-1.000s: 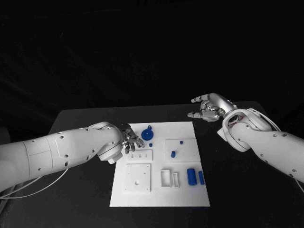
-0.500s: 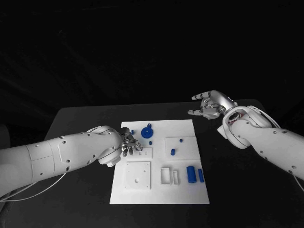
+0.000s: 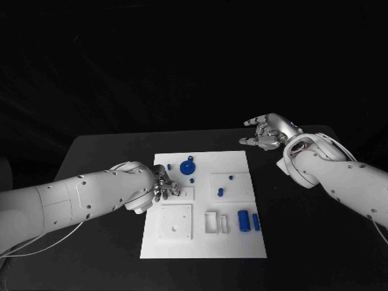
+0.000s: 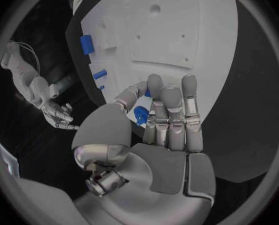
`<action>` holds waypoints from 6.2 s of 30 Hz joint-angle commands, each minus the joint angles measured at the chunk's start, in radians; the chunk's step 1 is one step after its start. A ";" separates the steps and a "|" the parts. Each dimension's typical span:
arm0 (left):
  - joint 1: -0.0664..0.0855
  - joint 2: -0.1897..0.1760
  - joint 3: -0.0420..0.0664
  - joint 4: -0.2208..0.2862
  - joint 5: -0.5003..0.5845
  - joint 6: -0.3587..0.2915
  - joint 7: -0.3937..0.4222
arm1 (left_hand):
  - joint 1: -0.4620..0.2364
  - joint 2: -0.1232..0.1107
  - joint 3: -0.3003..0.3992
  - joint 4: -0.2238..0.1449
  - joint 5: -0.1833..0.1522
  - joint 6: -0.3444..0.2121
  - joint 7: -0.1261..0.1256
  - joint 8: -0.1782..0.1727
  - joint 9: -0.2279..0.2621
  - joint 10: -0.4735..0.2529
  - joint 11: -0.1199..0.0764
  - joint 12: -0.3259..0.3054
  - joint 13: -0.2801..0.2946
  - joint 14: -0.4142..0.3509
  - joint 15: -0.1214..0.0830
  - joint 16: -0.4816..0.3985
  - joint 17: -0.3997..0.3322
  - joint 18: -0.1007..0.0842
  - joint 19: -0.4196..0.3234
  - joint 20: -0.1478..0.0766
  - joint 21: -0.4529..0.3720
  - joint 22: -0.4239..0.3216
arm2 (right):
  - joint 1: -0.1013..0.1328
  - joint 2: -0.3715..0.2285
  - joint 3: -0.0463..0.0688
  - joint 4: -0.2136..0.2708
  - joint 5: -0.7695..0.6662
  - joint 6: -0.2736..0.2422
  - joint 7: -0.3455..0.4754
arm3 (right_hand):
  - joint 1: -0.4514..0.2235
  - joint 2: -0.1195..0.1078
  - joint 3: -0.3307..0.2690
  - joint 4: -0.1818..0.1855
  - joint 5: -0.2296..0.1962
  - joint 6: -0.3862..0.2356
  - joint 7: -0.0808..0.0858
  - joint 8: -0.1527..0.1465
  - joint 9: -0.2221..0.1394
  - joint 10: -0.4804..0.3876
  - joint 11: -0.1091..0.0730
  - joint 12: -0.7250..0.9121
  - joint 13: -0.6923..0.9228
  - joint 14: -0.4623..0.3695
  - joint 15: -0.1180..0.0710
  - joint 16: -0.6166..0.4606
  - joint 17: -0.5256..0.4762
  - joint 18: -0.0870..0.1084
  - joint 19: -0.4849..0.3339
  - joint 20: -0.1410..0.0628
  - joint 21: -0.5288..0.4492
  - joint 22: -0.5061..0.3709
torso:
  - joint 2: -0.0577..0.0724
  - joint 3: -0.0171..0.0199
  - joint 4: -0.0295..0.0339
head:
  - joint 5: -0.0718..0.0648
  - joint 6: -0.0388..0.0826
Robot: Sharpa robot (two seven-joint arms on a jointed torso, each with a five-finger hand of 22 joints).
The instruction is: Assemble the parts on the task board
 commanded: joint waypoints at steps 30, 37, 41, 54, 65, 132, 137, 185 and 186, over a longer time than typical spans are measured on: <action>-0.008 0.026 0.001 -0.026 -0.031 0.033 0.011 | 0.003 0.051 -0.014 0.075 -0.149 0.226 -0.114 0.005 0.414 0.057 -0.018 0.014 0.011 0.007 0.003 0.015 -0.002 0.008 0.032 0.005 -0.063 0.040 | 0.000 0.006 0.001 0.001 0.005 0.006 0.008 | -0.006 0.014 0.004 -0.015 0.040 0.009 -0.001 0.001 0.002 -0.001 0.003 0.007 -0.002 0.001 0.004 0.005 -0.001 0.018 0.042 0.004 -0.004 -0.002 | 0.000 -0.0010 0.0025 | -0.014 -0.003; -0.008 0.029 0.001 -0.026 -0.032 0.042 0.012 | 0.005 0.052 -0.015 0.077 -0.151 0.228 -0.115 0.005 0.414 0.057 -0.018 0.016 0.012 0.007 0.003 0.017 -0.001 0.008 0.034 0.006 -0.067 0.045 | 0.000 0.006 0.001 0.001 0.005 0.009 0.008 | -0.007 0.014 0.004 -0.018 0.052 0.010 -0.001 0.001 0.001 -0.001 0.002 0.006 -0.002 0.001 0.003 0.004 -0.001 0.017 0.042 0.004 -0.003 -0.002 | 0.000 -0.0010 0.0033 | -0.015 -0.003; -0.008 0.030 0.001 -0.029 -0.032 0.045 0.012 | 0.005 0.053 -0.016 0.078 -0.151 0.229 -0.115 0.005 0.415 0.057 -0.018 0.018 0.013 0.006 0.003 0.019 -0.001 0.008 0.035 0.006 -0.069 0.048 | 0.000 0.007 0.001 0.001 0.006 0.011 0.007 | -0.008 0.015 0.005 -0.020 0.055 0.011 -0.001 0.001 0.002 -0.002 0.002 0.005 -0.003 0.000 0.003 0.003 -0.002 0.017 0.041 0.004 -0.004 -0.003 | 0.000 -0.0010 0.0033 | -0.016 -0.003; -0.008 0.039 0.001 -0.041 -0.034 0.064 0.014 | -0.002 0.060 -0.018 0.079 -0.151 0.236 -0.117 0.006 0.425 0.057 -0.019 0.030 0.022 0.006 0.004 0.033 0.004 0.012 0.045 0.011 -0.090 0.079 | 0.000 0.008 0.001 -0.001 0.006 0.015 0.007 | -0.010 0.016 0.005 -0.024 0.071 0.018 -0.002 0.001 0.002 -0.002 0.002 0.005 -0.004 0.000 0.003 0.003 -0.002 0.017 0.041 0.004 -0.004 -0.004 | 0.000 -0.0020 0.0035 | -0.016 -0.008; -0.008 0.046 0.001 -0.047 -0.038 0.068 0.019 | -0.016 0.069 -0.018 0.076 -0.149 0.243 -0.120 0.007 0.447 0.057 -0.021 0.047 0.029 0.007 0.003 0.049 0.014 0.021 0.052 0.020 -0.101 0.107 | 0.000 0.009 0.001 -0.003 0.006 0.020 0.007 | -0.011 0.017 0.007 -0.028 0.094 0.021 -0.002 0.001 0.002 -0.003 0.002 0.004 -0.005 0.000 0.003 0.003 -0.002 0.017 0.041 0.004 -0.006 -0.004 | 0.000 -0.0019 0.0044 | -0.017 -0.010; 0.002 0.007 0.035 -0.029 -0.040 0.100 0.008 | 0.070 -0.201 -0.394 0.536 -0.394 0.207 -0.106 0.002 0.395 0.054 -0.011 -0.002 0.009 -0.020 0.006 0.019 -0.010 0.006 0.068 0.013 -0.196 0.134 | -0.001 0.012 0.001 -0.015 0.013 0.021 0.011 | -0.014 0.013 0.007 -0.027 0.110 0.011 0.003 0.001 0.001 -0.004 0.005 0.003 -0.007 -0.001 0.005 0.000 -0.004 0.019 0.041 0.005 -0.009 -0.007 | 0.000 -0.0037 0.0059 | -0.028 -0.002; 0.028 -0.012 0.072 -0.026 0.019 0.113 0.009 | 0.080 -0.181 -0.399 0.521 -0.385 0.119 -0.083 0.010 0.312 0.006 -0.004 -0.047 0.033 -0.075 0.003 0.018 -0.037 -0.058 0.052 -0.041 -0.238 0.122 | -0.001 0.013 0.001 -0.019 0.015 0.022 0.011 | -0.014 0.013 0.007 -0.026 0.111 0.010 0.003 0.001 0.001 -0.004 0.006 0.003 -0.007 -0.001 0.005 0.000 -0.004 0.019 0.041 0.005 -0.009 -0.007 | 0.000 -0.0037 0.0059 | -0.025 0.002; 0.088 0.196 0.081 -0.547 -0.045 0.307 0.129 | 0.079 -0.076 -0.453 0.391 -0.096 -0.229 -0.048 0.396 0.253 -0.130 0.016 0.057 0.074 -0.164 0.020 0.126 -0.120 -0.062 0.041 -0.030 -0.290 0.143 | 0.000 0.014 0.005 0.010 0.008 0.018 0.004 | -0.011 0.011 0.010 -0.022 0.114 0.010 0.007 0.001 0.001 -0.002 0.010 0.005 -0.007 0.000 0.008 0.002 -0.003 0.022 0.041 0.008 -0.007 -0.008 | 0.053 -0.0017 -0.0326 | 0.015 0.059; 0.087 0.197 0.081 -0.550 -0.045 0.309 0.129 | 0.078 -0.078 -0.453 0.393 -0.097 -0.230 -0.048 0.395 0.253 -0.131 0.016 0.057 0.074 -0.164 0.020 0.126 -0.120 -0.062 0.040 -0.030 -0.290 0.143 | 0.000 0.014 0.005 0.011 0.008 0.018 0.004 | -0.011 0.011 0.010 -0.022 0.114 0.010 0.007 0.001 0.001 -0.002 0.010 0.005 -0.007 0.000 0.008 0.002 -0.003 0.022 0.041 0.008 -0.007 -0.008 | 0.052 -0.0025 -0.0322 | 0.014 0.058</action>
